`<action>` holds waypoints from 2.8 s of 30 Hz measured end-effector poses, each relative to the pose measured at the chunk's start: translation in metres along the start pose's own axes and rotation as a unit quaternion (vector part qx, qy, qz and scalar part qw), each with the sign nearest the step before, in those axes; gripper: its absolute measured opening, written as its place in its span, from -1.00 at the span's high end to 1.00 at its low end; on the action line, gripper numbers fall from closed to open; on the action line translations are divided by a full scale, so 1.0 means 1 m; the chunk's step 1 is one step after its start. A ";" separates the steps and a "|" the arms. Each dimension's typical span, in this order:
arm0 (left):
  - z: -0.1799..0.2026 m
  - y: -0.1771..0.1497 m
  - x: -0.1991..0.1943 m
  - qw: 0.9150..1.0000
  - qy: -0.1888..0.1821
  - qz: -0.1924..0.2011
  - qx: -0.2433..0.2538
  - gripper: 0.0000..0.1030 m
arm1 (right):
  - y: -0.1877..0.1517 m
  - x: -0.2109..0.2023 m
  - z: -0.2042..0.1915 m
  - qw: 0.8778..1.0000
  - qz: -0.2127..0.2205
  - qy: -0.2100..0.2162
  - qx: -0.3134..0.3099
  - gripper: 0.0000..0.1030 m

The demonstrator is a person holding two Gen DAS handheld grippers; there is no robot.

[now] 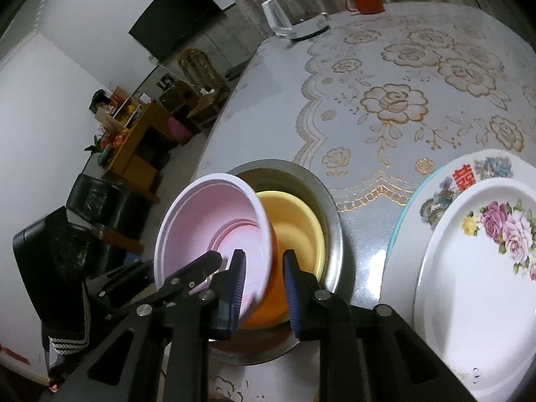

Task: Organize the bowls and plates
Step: 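Carry the pink-and-red bowl over the steel bowl and lower it inside, then open both grippers and release the pink-and-red bowl into the yellow bowl, then grasp the steel bowl's rim with both grippers and lift it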

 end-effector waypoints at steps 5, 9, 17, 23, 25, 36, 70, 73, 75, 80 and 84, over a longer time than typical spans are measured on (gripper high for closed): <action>-0.008 0.002 -0.004 1.000 -0.015 0.005 -0.025 0.29 | -0.001 0.001 0.010 1.000 -0.008 -0.012 0.022 0.52; -0.012 -0.002 -0.003 1.000 -0.011 0.002 -0.021 0.33 | 0.001 0.003 0.006 1.000 -0.001 -0.017 0.007 0.52; -0.020 -0.004 -0.008 1.000 -0.005 0.009 -0.025 0.36 | 0.001 0.012 -0.009 1.000 0.004 -0.021 -0.022 0.58; -0.014 -0.003 -0.020 0.998 -0.032 0.032 -0.032 0.00 | 0.003 -0.002 0.003 1.000 0.016 -0.019 0.003 0.48; -0.016 -0.001 -0.026 0.997 -0.037 0.046 -0.041 -0.23 | 0.005 -0.010 0.006 0.999 0.033 -0.026 0.001 0.44; -0.072 0.000 -0.058 0.985 -0.031 0.105 -0.136 -0.65 | 0.008 -0.029 0.019 0.997 0.059 -0.048 0.009 0.34; -0.075 -0.032 -0.017 0.987 -0.097 0.038 -0.120 -0.14 | -0.010 0.014 0.015 0.989 0.023 -0.109 -0.093 0.47; -0.076 -0.033 -0.016 0.986 -0.105 0.035 -0.123 -0.14 | -0.008 0.018 0.016 0.989 0.019 -0.106 -0.097 0.51; -0.078 -0.033 -0.015 0.985 -0.116 0.032 -0.125 -0.14 | -0.008 0.022 0.013 0.988 0.017 -0.111 -0.109 0.54; -0.076 -0.034 -0.016 0.981 -0.149 0.028 -0.118 0.00 | -0.006 0.026 0.011 0.988 0.006 -0.104 -0.113 0.59; -0.073 -0.037 -0.017 0.982 -0.152 0.028 -0.112 -0.04 | -0.007 0.029 0.008 0.989 -0.005 -0.092 -0.112 0.58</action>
Point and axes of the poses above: each gripper's, at about its wrist camera, not at the fingertips, and x roughly the way its jaws point, z to its right, y to its top, the point moved 4 cm from there along x, roughly the way its jaws point, and after that the axes turned 8 degrees about -y, right-handed, at the moved point
